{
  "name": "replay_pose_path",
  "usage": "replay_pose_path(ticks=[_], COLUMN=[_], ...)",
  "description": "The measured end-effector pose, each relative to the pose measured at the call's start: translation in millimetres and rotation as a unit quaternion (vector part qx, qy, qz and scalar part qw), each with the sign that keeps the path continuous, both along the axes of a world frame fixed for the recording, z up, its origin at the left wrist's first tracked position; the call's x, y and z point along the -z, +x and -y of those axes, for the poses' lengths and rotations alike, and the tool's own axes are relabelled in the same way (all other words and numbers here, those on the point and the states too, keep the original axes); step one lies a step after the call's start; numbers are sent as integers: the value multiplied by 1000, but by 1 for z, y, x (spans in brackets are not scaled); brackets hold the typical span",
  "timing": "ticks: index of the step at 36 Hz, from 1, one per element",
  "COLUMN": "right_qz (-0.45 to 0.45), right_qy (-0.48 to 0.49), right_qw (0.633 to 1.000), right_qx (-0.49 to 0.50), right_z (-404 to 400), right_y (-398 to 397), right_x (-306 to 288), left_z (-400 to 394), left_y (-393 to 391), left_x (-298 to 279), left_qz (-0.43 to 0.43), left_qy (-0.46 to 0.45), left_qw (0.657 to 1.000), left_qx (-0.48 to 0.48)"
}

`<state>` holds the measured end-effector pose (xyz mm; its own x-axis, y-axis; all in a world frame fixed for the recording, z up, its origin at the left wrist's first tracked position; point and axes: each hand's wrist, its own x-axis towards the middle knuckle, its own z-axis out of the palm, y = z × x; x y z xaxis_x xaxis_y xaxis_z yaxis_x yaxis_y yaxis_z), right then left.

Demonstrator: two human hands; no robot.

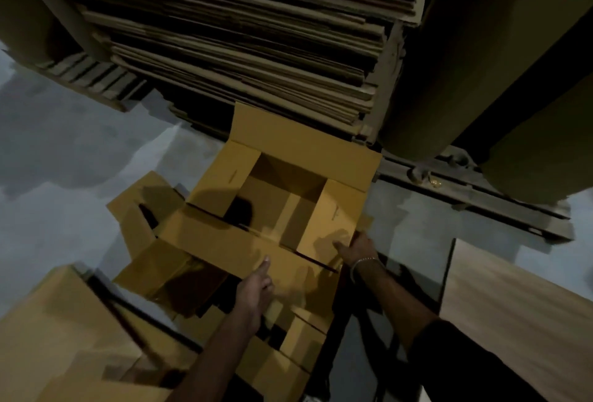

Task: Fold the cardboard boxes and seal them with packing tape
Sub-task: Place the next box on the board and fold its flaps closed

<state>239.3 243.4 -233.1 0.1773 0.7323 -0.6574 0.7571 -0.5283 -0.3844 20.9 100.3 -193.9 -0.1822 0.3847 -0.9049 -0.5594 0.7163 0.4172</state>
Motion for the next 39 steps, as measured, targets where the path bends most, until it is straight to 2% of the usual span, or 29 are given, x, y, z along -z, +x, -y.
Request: replay_pose_path(ticks=[2,4,7,11,12,13,15,16,17,18,20,23,25,26,28,32,39], right_qz=[-49,-101,-151,-177,-173,-172,-159,-145,-130,-118,-101,-80,-68,-63,-55,-31,3], right_qy=[-30,-75,-116,-82,-81,-80,-76,-71,-56,-41,-9,1,4,9,13,18,49], right_qw=[991,973,961,956,956,956,959,963,968,972,977,978,976,976,976,979,985], right_qx=[119,194,202,221,222,224,221,215,206,197,186,194,205,209,208,202,166], right_z=[-12,-21,-25,-13,-8,-4,4,7,11,14,19,23,24,26,33,53,101], right_y=[-2,-4,-4,2,-1,-1,-7,-9,-11,-12,-12,-12,-13,-14,-15,-19,-17], right_x=[24,49,87,139,136,145,140,139,136,134,135,131,121,115,102,60,-55], left_z=[-12,-22,-31,-35,-34,-30,-19,-13,-9,-6,-4,-1,-2,-3,-2,11,44], left_y=[3,7,14,19,21,21,23,24,25,25,25,18,12,9,3,-16,-27], left_x=[14,31,58,82,84,88,94,97,101,102,106,106,96,89,74,41,-59], left_qz=[46,59,32,-16,-74,-173,-378,-454,-492,-500,-444,-254,-122,-87,-59,-47,-53], left_qy=[-12,-17,-30,-10,-10,-19,-63,-89,-114,-136,-148,-98,-63,-62,-57,35,69], left_qw=[999,998,999,1000,997,985,922,883,857,850,884,952,977,982,985,986,988], left_qx=[-16,-21,-20,-13,1,19,59,86,102,92,15,-140,-161,-154,-149,-156,-129])
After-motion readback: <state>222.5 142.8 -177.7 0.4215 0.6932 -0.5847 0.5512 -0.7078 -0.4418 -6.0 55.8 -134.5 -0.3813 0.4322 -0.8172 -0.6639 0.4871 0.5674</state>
